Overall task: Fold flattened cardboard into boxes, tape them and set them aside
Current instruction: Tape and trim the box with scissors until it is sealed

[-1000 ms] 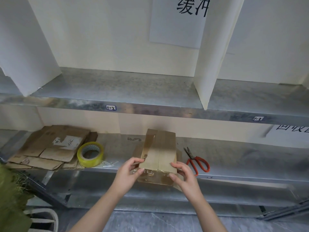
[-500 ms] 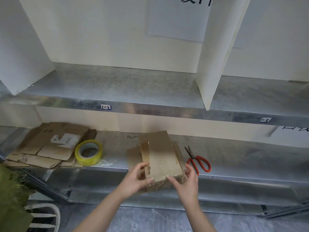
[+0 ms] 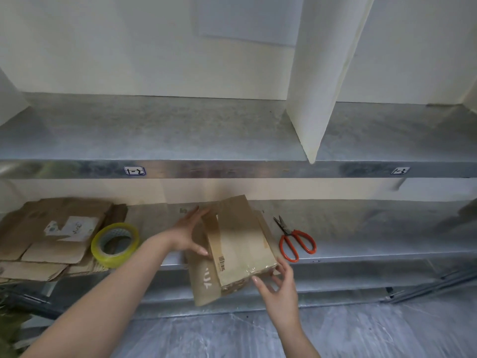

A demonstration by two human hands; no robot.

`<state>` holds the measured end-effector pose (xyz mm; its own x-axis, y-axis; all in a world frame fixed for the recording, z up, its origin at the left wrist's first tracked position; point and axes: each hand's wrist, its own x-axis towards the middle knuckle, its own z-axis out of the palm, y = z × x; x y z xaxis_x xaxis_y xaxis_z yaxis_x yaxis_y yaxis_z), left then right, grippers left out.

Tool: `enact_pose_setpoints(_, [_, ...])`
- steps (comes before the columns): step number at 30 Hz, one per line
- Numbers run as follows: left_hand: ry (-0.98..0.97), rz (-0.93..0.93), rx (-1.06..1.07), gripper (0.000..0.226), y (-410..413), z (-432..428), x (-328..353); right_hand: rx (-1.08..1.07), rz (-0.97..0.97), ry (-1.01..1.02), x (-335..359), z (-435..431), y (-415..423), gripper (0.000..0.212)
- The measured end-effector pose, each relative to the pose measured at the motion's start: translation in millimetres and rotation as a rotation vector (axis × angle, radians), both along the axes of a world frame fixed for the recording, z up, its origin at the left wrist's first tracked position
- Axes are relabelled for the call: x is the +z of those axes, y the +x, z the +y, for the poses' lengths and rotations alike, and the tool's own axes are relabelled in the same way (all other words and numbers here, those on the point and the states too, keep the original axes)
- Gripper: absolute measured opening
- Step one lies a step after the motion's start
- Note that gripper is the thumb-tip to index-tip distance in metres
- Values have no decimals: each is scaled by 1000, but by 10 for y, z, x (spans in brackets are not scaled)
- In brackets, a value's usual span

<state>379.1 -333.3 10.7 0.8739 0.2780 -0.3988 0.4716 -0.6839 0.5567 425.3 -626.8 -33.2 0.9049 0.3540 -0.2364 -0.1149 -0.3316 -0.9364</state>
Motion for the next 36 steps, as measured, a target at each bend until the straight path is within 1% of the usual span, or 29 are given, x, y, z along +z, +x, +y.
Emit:
enact_pose_setpoints(3, [-21, -48, 3, 122, 101, 107, 28, -73, -5, -43, 35, 41, 11, 75])
enact_pose_setpoints(5, [-66, -110, 50, 119, 103, 110, -8, -120, -45, -118, 17, 47, -3, 65])
enact_pose_setpoints(7, [-81, -150, 112, 117, 40, 67, -91, -111, -68, -188, 15, 40, -46, 40])
enact_pose_setpoints(8, [-95, -169, 135, 116, -12, 37, -133, -99, -46, -193, 22, 29, -78, 27])
enact_pose_setpoints(9, [-119, -194, 157, 114, -77, 7, -172, -98, -25, -165, 31, 11, -111, 18])
enact_pose_setpoints(10, [-147, -226, 179, 113, -147, -19, -206, -107, -11, -107, 41, -13, -147, 13])
enact_pose_setpoints(11, [-172, -263, 214, 111, -223, -54, -227, -110, -1, -30, 67, -40, -188, 14])
enact_pose_setpoints(13, [-188, -348, 325, 102, -371, -139, -247, -54, 10, 86, 138, -78, -246, 26])
enact_pose_setpoints(14, [-181, -383, 385, 98, -439, -197, -252, -7, -5, 112, 182, -81, -261, 32])
enact_pose_setpoints(15, [-193, -399, 438, 95, -508, -268, -255, 46, -26, 119, 216, -75, -264, 37])
enact_pose_setpoints(17, [-299, -420, 520, 91, -642, -411, -284, 124, -55, 90, 215, -41, -245, 49])
enact_pose_setpoints(19, [-363, -462, 595, 86, -767, -518, -318, 128, -59, 71, 199, 5, -216, 63])
enact_pose_setpoints(21, [-331, -495, 647, 83, -860, -605, -313, 124, -75, 58, 174, 25, -188, 71])
enact_pose_setpoints(23, [-278, -498, 680, 87, -917, -701, -279, 144, -60, 72, 182, 22, -163, 78])
enact_pose_setpoints(26, [-272, -513, 697, 89, -968, -880, -191, 174, -84, 66, 192, -13, -89, 93])
enact_pose_setpoints(27, [-275, -520, 713, 86, -975, -932, -162, 180, -110, 54, 207, -19, -44, 95])
enact_pose_setpoints(29, [-286, -559, 758, 72, -990, -1028, -90, 192, -157, 17, 269, -30, 59, 94])
enact_pose_setpoints(31, [-279, -640, 814, 53, -1004, -1097, -34, 237, -215, -12, 386, -13, 154, 91])
enact_pose_setpoints(33, [-244, -724, 861, 39, -1009, -1136, -41, 303, -292, -11, 494, 31, 239, 93])
enact_pose_setpoints(34, [-238, -751, 879, 37, -1011, -1155, -57, 330, -318, -1, 528, 56, 284, 94])
enact_pose_setpoints(36, [-269, -745, 900, 41, -987, -1173, -122, 368, -321, 28, 572, 121, 389, 93])
